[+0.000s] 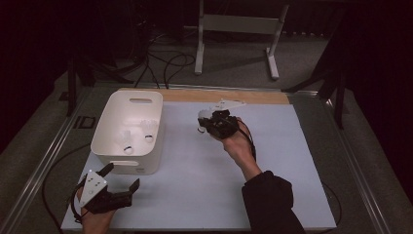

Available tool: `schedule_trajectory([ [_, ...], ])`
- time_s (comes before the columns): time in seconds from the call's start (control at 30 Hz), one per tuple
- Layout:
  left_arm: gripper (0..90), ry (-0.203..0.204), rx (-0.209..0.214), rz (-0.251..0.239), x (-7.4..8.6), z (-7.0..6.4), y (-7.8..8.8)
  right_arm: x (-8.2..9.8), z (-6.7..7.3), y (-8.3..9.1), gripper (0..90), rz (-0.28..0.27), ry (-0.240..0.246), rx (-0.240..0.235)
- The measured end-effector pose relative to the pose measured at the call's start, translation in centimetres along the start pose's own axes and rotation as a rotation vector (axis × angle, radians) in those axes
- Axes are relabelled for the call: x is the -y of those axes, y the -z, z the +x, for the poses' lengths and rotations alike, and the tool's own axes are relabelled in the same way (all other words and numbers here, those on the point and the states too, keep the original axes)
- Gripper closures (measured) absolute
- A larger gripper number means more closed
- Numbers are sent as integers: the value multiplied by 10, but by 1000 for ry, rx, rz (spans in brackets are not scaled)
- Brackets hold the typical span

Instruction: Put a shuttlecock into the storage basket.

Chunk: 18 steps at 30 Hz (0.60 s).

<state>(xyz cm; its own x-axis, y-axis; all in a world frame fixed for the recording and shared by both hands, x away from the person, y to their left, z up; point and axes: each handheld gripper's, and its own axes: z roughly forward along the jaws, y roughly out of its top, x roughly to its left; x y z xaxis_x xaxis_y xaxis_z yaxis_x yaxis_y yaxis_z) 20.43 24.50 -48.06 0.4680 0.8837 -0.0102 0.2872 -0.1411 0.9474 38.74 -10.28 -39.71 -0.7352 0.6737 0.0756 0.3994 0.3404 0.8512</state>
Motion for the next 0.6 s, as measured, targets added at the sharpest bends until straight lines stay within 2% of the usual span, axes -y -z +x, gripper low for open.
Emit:
schedule_trajectory([
  [0.6, 2, -2, 0, 3, 0, 0, 0, -12, 3, -4, 894, -21, 1, -5],
])
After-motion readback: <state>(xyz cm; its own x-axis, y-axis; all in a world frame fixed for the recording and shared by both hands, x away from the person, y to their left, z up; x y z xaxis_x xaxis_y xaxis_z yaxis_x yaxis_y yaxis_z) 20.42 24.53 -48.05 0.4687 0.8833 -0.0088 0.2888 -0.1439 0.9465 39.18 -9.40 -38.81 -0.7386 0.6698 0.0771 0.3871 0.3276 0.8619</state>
